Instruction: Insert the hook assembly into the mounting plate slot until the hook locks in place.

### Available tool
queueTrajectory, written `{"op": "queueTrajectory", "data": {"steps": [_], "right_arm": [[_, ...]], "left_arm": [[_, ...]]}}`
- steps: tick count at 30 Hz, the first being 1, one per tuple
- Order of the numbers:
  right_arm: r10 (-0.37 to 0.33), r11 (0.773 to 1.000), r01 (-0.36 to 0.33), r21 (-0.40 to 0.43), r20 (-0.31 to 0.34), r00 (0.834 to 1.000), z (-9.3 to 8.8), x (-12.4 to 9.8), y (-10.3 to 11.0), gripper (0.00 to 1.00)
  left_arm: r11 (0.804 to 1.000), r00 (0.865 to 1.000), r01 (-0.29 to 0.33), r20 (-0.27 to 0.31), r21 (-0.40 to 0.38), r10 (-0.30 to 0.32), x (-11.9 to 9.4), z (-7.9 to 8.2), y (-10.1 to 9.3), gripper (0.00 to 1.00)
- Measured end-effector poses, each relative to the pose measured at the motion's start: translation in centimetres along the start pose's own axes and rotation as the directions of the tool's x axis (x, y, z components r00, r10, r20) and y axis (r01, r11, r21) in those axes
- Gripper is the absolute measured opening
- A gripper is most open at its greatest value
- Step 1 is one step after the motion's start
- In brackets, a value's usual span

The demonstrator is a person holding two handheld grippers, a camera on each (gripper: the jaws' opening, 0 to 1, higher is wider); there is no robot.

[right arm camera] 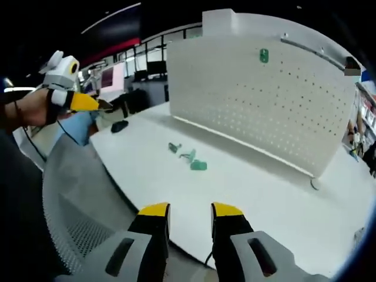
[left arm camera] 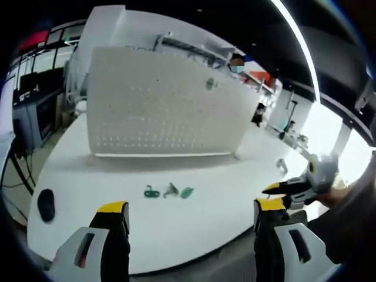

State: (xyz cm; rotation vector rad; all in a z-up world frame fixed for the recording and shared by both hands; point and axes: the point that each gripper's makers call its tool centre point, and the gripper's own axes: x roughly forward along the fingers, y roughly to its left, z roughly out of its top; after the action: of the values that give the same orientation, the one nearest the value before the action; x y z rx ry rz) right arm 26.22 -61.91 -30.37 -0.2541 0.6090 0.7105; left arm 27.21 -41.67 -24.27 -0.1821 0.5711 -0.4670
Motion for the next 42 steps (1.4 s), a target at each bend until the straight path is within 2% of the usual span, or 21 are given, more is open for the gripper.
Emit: {"op": "queueTrajectory", "data": {"steps": [5,8,9,11,14,16,21,28,30,31,33,39,41,42], "right_arm": [[0.051,0.998,-0.052,-0.032,-0.044,0.998,-0.7,1.1,0.2,0.29],[0.093,0.989,-0.102,-0.110,-0.085,0.992,-1.0,1.9,0.5,0.30],[0.094,0.979,-0.111,-0.171,-0.106,0.990,-1.2,2.2,0.3,0.30],[0.101,0.963,-0.130,-0.236,-0.129,0.986,-1.5,2.6,0.2,0.29],[0.128,0.948,-0.168,-0.271,-0.158,0.979,-1.6,3.5,0.1,0.29],[0.140,0.940,-0.184,-0.288,-0.167,0.976,-1.4,4.2,-0.1,0.29],[0.164,0.899,-0.228,-0.374,-0.196,0.967,-1.1,5.9,-0.2,0.26],[0.199,0.858,-0.288,-0.426,-0.242,0.950,-0.7,8.8,0.3,0.26],[0.203,0.834,-0.309,-0.457,-0.266,0.942,-0.6,9.7,0.3,0.26],[0.200,0.813,-0.321,-0.485,-0.284,0.938,-0.6,10.1,0.2,0.26],[0.192,0.776,-0.324,-0.541,-0.286,0.939,-0.1,11.1,-0.1,0.26],[0.183,0.743,-0.337,-0.578,-0.308,0.934,1.1,13.6,-0.9,0.25],[0.170,0.722,-0.335,-0.605,-0.314,0.934,1.4,14.3,-1.2,0.25],[0.153,0.697,-0.330,-0.636,-0.319,0.935,1.7,14.8,-1.5,0.25]], "left_arm": [[1.000,1.000,0.016,-0.025,-0.014,-0.017,0.3,-0.8,-0.1,0.88],[0.999,0.999,0.025,-0.039,-0.020,-0.026,0.6,-1.2,-0.2,0.88],[0.999,0.999,0.028,-0.042,-0.021,-0.029,0.7,-1.3,-0.3,0.88],[0.999,0.998,0.032,-0.045,-0.020,-0.033,0.7,-1.4,-0.4,0.89],[0.999,0.999,0.036,-0.040,-0.023,-0.037,0.8,-1.3,-0.6,0.89],[0.997,0.998,0.053,-0.033,-0.055,-0.055,0.9,-1.3,-0.9,0.89],[0.995,0.997,0.067,-0.030,-0.080,-0.070,1.1,-1.3,-1.2,0.89],[0.995,0.995,0.077,-0.051,-0.069,-0.081,1.6,-1.8,-1.5,0.88],[0.994,0.995,0.077,-0.056,-0.077,-0.081,1.7,-1.9,-1.5,0.88],[0.994,0.995,0.078,-0.057,-0.079,-0.083,1.7,-1.9,-1.5,0.88],[0.994,0.994,0.083,-0.061,-0.074,-0.088,1.9,-1.9,-1.7,0.88],[0.995,0.995,0.071,-0.061,-0.069,-0.076,2.0,-1.6,-1.0,0.88],[0.995,0.996,0.065,-0.057,-0.073,-0.069,2.0,-1.6,-0.8,0.88],[0.995,0.996,0.062,-0.055,-0.076,-0.066,2.0,-1.6,-0.7,0.88]]}}
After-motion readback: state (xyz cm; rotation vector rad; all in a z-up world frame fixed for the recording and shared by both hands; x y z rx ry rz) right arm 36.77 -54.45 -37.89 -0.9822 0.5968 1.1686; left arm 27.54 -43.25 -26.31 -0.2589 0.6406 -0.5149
